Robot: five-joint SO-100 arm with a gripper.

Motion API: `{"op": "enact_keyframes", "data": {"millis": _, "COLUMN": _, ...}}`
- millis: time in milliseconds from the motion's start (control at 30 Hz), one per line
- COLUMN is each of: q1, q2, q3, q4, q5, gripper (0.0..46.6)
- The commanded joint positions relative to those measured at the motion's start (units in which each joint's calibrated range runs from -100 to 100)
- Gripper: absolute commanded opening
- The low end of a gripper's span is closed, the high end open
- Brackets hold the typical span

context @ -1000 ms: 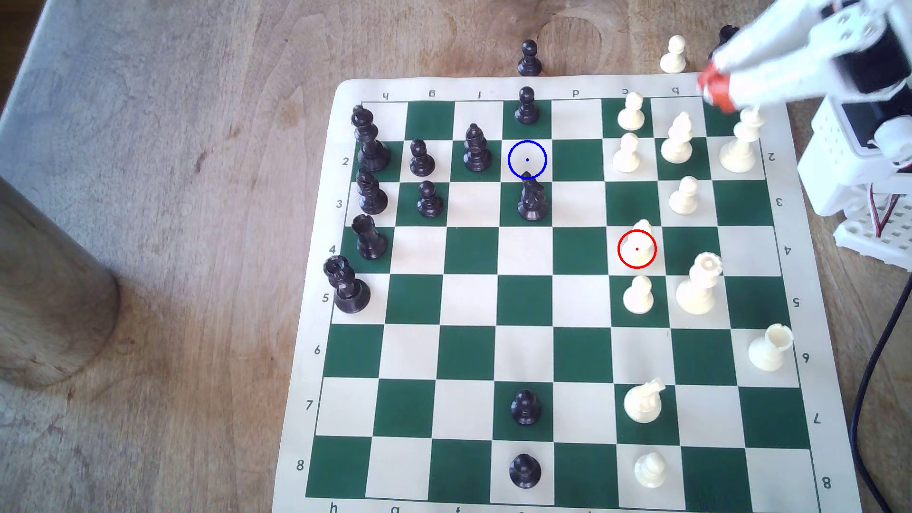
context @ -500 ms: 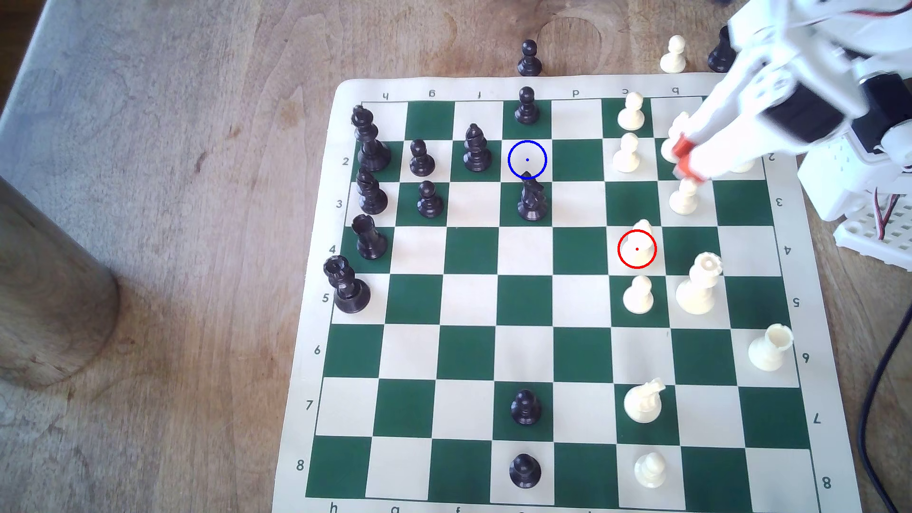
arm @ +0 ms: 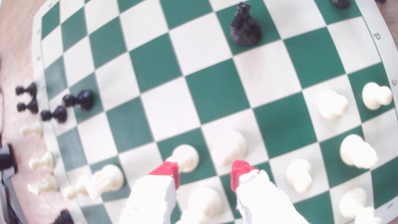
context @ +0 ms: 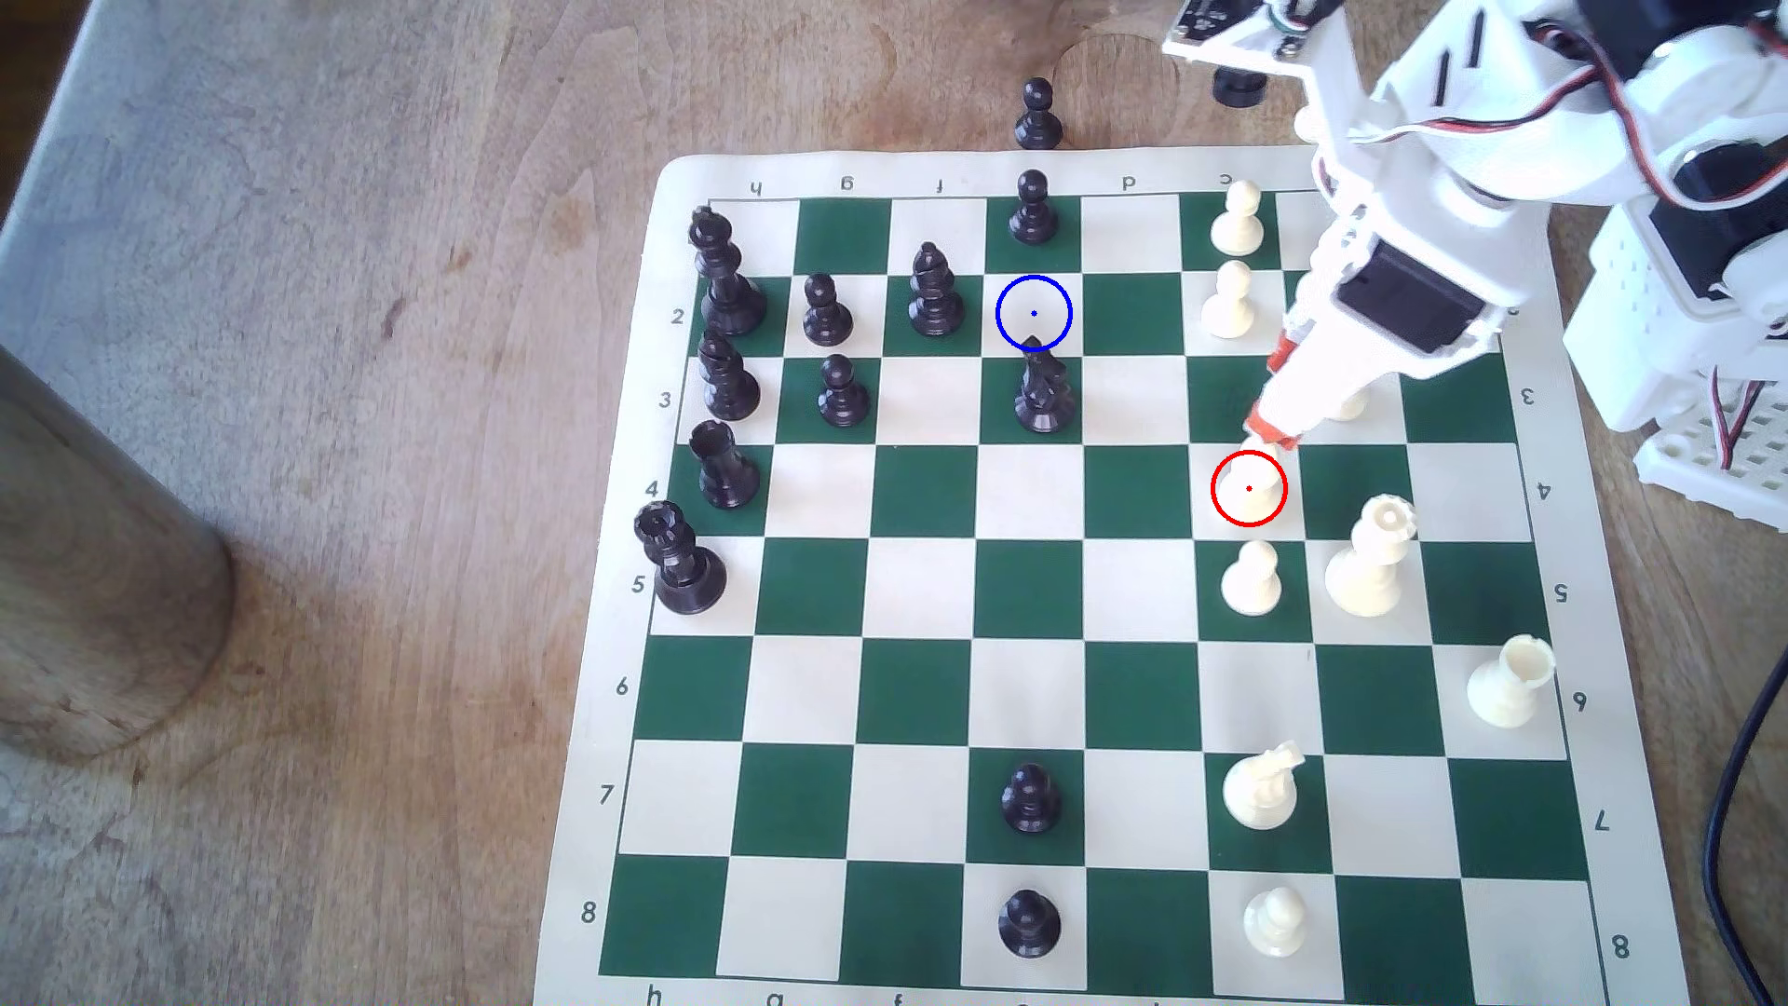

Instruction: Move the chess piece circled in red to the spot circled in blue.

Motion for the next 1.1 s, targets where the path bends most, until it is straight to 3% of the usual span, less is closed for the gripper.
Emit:
{"op": "enact_keyframes", "data": {"millis": 0, "q1": 0.7, "q2": 1.8, "q3": -1.2, "q4": -1.9, "q5": 0.3, "gripper": 18.1}}
{"op": "enact_keyframes", "data": {"millis": 333, "q1": 1.1, "q2": 8.6, "q3": 0.0, "q4": -2.5, "q5": 1.9, "gripper": 13.2}}
{"op": "enact_keyframes", "data": {"millis": 1067, "q1": -0.2, "q2": 20.6, "q3": -1.0, "q4": -10.2, "q5": 1.6, "gripper": 12.0}}
